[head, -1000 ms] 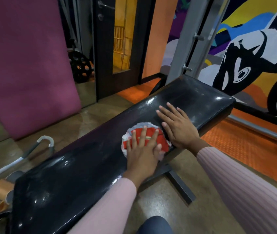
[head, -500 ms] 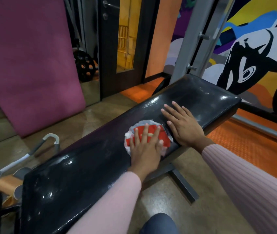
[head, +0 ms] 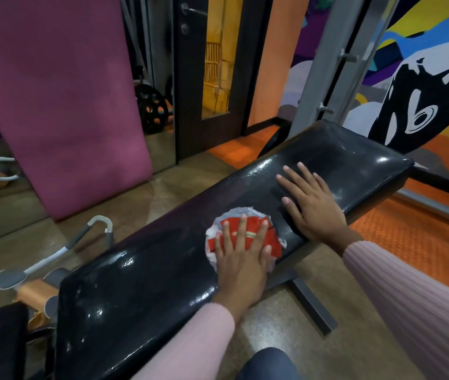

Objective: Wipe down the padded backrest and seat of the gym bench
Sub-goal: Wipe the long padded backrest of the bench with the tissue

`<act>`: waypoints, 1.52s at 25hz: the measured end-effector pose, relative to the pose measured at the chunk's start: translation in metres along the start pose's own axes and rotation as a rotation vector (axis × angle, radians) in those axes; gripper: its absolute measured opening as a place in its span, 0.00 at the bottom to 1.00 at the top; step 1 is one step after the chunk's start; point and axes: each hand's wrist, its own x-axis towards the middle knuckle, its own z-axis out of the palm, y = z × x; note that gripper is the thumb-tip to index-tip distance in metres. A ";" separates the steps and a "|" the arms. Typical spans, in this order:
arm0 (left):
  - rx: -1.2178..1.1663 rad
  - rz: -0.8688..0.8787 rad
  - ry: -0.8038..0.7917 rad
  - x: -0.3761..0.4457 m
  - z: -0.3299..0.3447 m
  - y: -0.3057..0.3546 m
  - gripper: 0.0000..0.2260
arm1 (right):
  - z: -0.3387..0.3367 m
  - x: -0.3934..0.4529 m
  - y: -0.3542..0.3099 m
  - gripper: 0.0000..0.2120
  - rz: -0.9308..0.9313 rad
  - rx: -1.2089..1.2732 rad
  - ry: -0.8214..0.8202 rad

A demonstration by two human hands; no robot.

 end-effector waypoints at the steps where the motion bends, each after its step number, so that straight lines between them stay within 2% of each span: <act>1: -0.034 -0.006 -0.036 0.012 -0.004 -0.003 0.23 | 0.000 0.000 0.000 0.26 -0.005 -0.012 0.009; 4: -0.152 -0.176 -0.116 0.033 -0.011 -0.030 0.22 | 0.001 0.000 -0.002 0.26 0.046 0.087 0.054; 6: -0.139 -0.260 -0.056 0.021 -0.007 -0.044 0.23 | 0.003 0.002 -0.003 0.24 0.153 0.226 0.155; 8: -0.053 -0.224 0.049 -0.017 0.000 -0.032 0.24 | 0.006 0.004 -0.004 0.23 0.181 0.233 0.229; 10: -0.056 -0.118 0.028 -0.044 0.007 -0.007 0.24 | 0.010 0.006 -0.005 0.22 0.135 0.193 0.258; 14: -0.059 -0.070 -0.009 0.014 -0.003 -0.006 0.24 | 0.009 0.004 -0.009 0.22 0.124 0.139 0.247; 16: -0.139 -0.167 -0.121 0.036 -0.010 -0.024 0.22 | 0.011 0.005 -0.008 0.20 0.067 0.059 0.252; 19: -0.140 -0.287 -0.099 0.027 -0.012 -0.037 0.22 | 0.023 0.009 -0.018 0.18 -0.210 -0.026 0.239; 21: -0.068 -0.243 -0.032 0.000 -0.005 -0.021 0.25 | 0.028 0.016 -0.027 0.17 -0.273 0.008 0.214; 25: -0.048 -0.059 -0.035 -0.013 0.001 -0.001 0.25 | 0.023 0.004 -0.033 0.17 -0.146 0.130 0.233; 27: -0.083 -0.080 -0.094 0.021 -0.006 -0.021 0.24 | 0.020 -0.008 -0.039 0.19 -0.109 0.217 0.223; 29: -0.146 -0.201 -0.161 0.047 -0.013 -0.049 0.23 | 0.021 -0.018 -0.046 0.18 -0.124 0.222 0.201; 31: -0.165 -0.274 -0.159 0.042 -0.014 -0.069 0.22 | 0.022 -0.019 -0.048 0.15 -0.108 0.222 0.226; 35: -0.050 -0.168 -0.075 -0.017 -0.007 -0.033 0.26 | 0.025 -0.016 -0.045 0.14 -0.144 0.181 0.277; 38: -0.061 -0.048 -0.052 0.001 -0.002 -0.012 0.25 | 0.023 -0.015 -0.048 0.13 -0.127 0.145 0.240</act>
